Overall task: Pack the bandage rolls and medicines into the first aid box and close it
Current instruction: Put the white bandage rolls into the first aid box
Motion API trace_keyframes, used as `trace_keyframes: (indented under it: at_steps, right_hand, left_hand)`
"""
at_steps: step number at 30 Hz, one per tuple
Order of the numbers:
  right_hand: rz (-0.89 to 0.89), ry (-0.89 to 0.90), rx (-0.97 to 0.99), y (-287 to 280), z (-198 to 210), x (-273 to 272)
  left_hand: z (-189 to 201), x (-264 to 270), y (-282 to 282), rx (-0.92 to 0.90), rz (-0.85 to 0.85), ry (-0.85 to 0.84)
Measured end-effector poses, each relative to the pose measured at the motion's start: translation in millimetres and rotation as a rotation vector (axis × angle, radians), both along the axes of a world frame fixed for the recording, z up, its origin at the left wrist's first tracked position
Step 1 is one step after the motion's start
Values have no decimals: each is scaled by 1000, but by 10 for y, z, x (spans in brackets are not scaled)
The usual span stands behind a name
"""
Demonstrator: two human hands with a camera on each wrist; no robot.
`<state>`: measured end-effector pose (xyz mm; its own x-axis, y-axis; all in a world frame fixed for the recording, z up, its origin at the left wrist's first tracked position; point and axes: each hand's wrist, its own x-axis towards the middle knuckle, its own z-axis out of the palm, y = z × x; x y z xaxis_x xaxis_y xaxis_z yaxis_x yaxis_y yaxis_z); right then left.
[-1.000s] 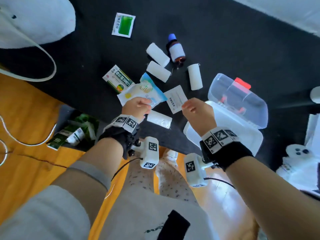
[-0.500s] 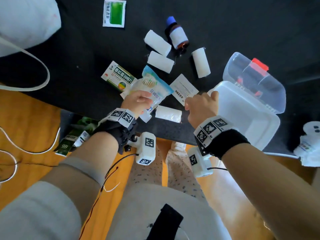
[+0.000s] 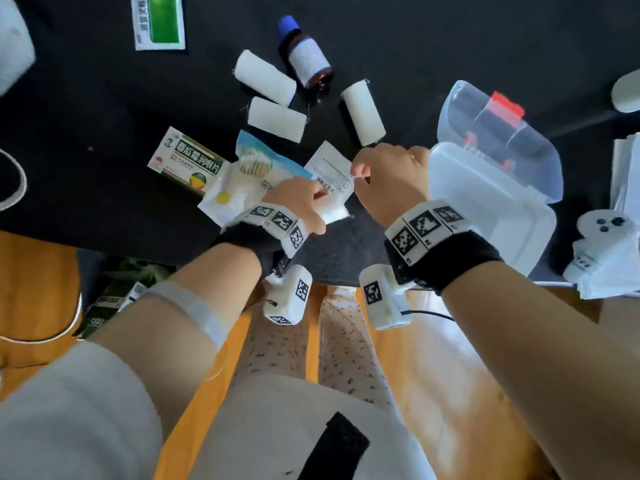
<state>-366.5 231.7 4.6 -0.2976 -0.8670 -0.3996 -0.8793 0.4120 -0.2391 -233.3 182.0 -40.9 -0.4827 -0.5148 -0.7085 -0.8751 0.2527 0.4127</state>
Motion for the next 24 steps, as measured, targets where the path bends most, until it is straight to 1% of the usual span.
trace_keyframes:
  at_steps: [3, 5, 6, 8, 10, 12, 14, 18, 21, 24]
  right_hand:
    - [-170, -161, -59, -241, -55, -25]
    - [-261, -171, -80, -443, -142, -25]
    - [-301, -156, -88, -539, -199, -21]
    - [-396, -121, -84, -706, -326, -20]
    - [-499, -115, -38, -807, -461, -28]
    - [-582, -146, 2, -840, -557, -40]
    - [-622, -194, 30, -827, -598, -50]
    - [-686, -300, 85, -787, -563, -53]
    - [-821, -438, -4, -725, -460, -32]
    - [-913, -553, -103, -626, -349, 0]
  left_hand:
    - [264, 81, -294, 5, 344, 137]
    - [366, 183, -533, -42, 531, 198]
    - [383, 239, -641, -77, 593, 210]
    - [388, 334, -823, -122, 657, 213]
    - [368, 398, -946, -124, 655, 213]
    - [327, 414, -1024, -89, 623, 212]
    - [297, 387, -1054, -70, 573, 204]
    - [263, 278, -1031, -102, 472, 213]
    - [245, 166, -1005, -84, 434, 202]
    - [166, 75, -1021, -131, 319, 130]
